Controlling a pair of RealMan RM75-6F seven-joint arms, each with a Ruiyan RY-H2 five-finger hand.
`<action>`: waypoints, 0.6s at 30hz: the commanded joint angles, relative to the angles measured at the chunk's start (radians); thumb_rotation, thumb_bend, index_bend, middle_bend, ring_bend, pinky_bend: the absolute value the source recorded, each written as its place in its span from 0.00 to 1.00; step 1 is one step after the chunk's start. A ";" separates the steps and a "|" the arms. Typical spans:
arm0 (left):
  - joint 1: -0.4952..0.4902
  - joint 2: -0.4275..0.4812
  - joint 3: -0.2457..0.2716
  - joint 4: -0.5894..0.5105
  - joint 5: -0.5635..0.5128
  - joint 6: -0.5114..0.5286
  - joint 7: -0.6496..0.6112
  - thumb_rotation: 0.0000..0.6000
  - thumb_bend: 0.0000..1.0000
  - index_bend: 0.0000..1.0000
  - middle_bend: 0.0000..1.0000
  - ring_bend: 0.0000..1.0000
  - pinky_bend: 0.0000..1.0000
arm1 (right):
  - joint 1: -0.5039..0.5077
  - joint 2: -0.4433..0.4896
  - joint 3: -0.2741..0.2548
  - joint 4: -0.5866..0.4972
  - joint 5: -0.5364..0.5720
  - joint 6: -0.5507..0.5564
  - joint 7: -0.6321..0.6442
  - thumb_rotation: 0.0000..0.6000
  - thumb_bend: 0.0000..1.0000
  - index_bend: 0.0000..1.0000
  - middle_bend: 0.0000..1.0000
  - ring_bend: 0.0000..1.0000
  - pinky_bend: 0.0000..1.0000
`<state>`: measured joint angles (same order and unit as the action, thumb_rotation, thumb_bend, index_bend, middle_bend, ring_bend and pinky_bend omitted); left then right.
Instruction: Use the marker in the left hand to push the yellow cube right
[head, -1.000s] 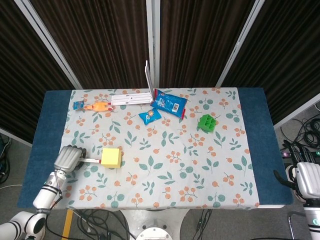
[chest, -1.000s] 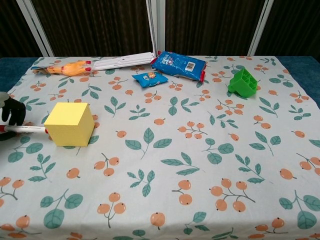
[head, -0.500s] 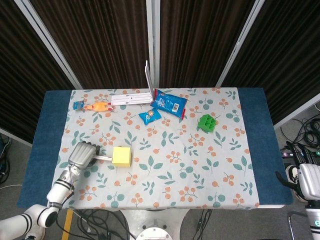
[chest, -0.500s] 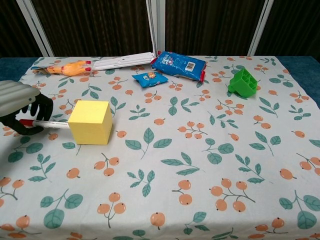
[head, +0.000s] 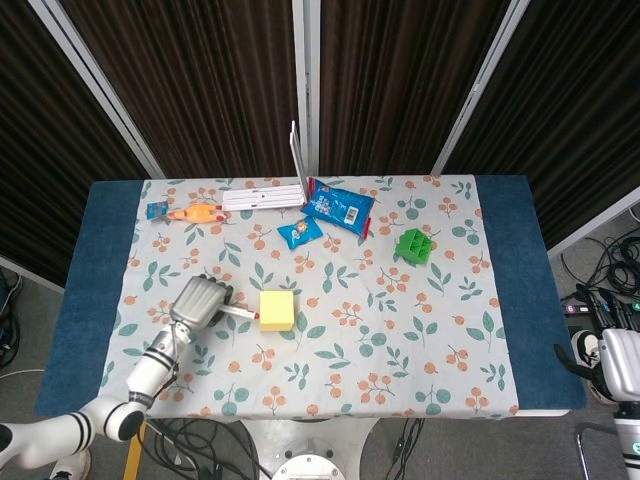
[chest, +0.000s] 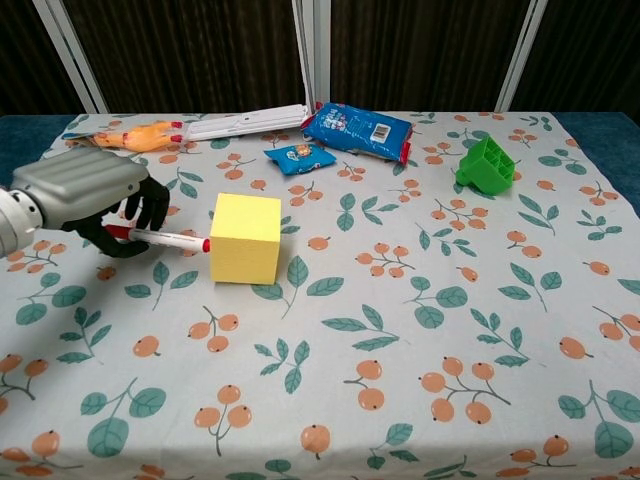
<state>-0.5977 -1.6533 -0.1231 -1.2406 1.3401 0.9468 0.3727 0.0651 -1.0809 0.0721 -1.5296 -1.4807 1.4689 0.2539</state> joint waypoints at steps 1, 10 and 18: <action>-0.021 -0.018 -0.007 -0.004 -0.013 -0.013 0.025 1.00 0.43 0.68 0.71 0.51 0.50 | -0.001 0.000 0.000 0.002 0.002 -0.002 0.002 1.00 0.17 0.00 0.19 0.00 0.09; -0.040 -0.029 -0.022 -0.006 -0.086 -0.020 0.093 1.00 0.43 0.68 0.71 0.51 0.50 | -0.001 -0.003 -0.001 0.012 0.000 -0.005 0.014 1.00 0.17 0.00 0.20 0.00 0.09; 0.014 0.046 -0.010 -0.124 -0.191 0.024 0.155 1.00 0.44 0.68 0.71 0.51 0.50 | 0.009 -0.011 0.000 0.021 -0.012 -0.012 0.021 1.00 0.17 0.00 0.20 0.00 0.09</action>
<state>-0.5958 -1.6268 -0.1357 -1.3349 1.1729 0.9595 0.5117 0.0738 -1.0915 0.0718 -1.5083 -1.4921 1.4568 0.2752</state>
